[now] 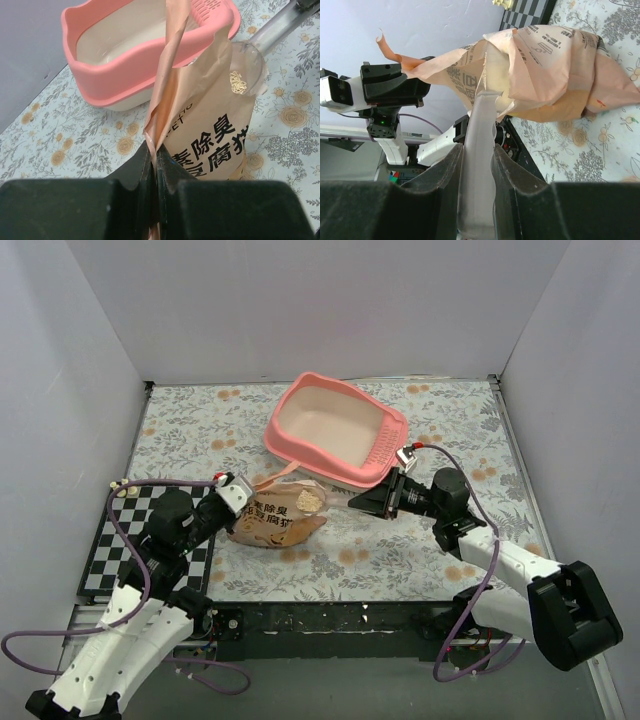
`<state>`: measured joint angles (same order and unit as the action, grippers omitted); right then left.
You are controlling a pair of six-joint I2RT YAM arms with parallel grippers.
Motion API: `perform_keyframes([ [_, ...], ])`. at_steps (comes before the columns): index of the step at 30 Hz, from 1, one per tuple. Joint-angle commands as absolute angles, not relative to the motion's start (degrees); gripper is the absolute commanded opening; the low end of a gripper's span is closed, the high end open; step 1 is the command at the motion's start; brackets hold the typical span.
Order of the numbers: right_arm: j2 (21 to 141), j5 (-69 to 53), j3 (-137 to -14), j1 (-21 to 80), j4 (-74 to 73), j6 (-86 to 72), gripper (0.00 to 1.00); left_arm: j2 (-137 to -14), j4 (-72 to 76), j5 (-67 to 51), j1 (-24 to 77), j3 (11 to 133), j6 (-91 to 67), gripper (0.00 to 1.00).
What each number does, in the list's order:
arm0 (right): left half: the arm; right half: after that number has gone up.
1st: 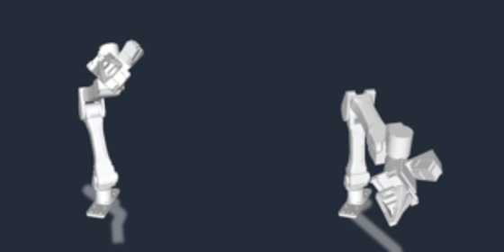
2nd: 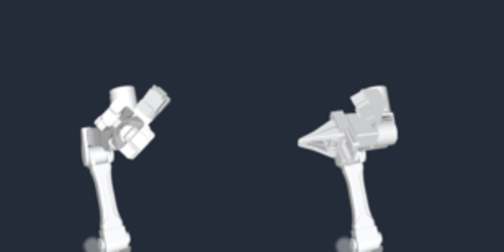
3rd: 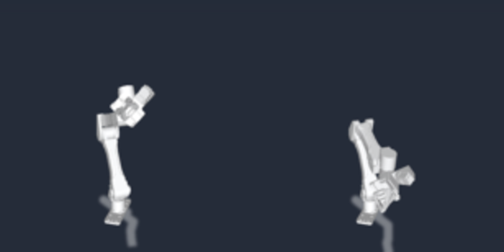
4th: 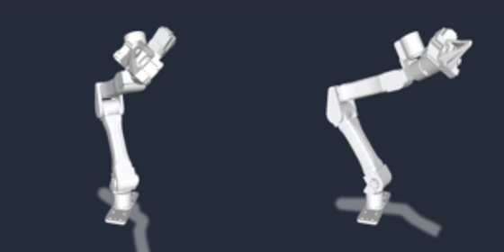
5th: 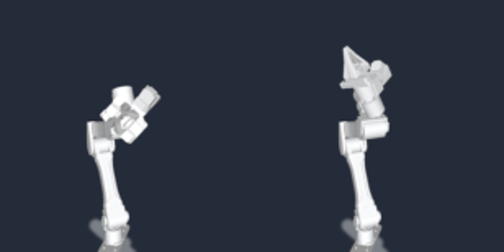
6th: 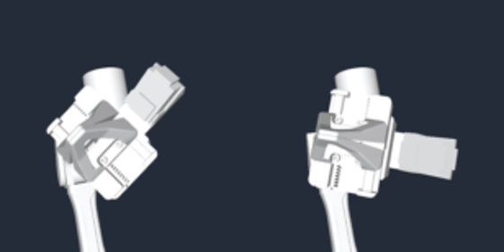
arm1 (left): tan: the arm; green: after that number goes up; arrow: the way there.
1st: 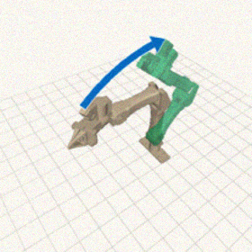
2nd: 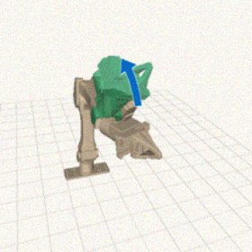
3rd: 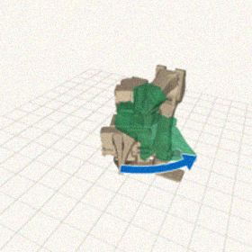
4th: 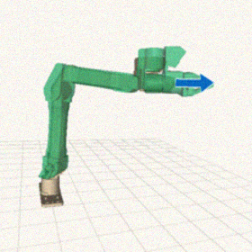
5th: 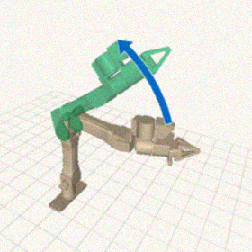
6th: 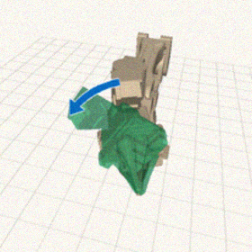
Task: Fill the litter box with clean litter
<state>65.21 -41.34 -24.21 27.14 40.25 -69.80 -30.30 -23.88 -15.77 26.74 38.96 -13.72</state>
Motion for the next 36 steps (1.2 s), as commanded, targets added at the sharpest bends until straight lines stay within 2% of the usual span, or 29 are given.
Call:
perform_keyframes([
  [1, 61.71, -43.94, -23.03, 24.35, 37.62, -67.68, 0.01, -27.77, -16.35, -17.05, 26.63, 37.53, -17.22, 0.00],
  [10, 54.59, -44.56, -19.52, 19.87, 31.82, -66.97, 0.01, -29.00, -11.08, -23.81, 26.63, 32.44, -24.69, 0.00],
  [20, 48.69, -43.33, -17.93, 17.84, 27.87, -68.73, 0.01, -30.06, -8.53, -24.52, 26.63, 30.41, -26.28, 0.00],
  [36, 43.95, -40.52, -22.06, 16.70, 23.82, -73.83, 0.01, -26.46, -0.79, -13.10, 26.63, 27.77, -28.04, 0.00],
])
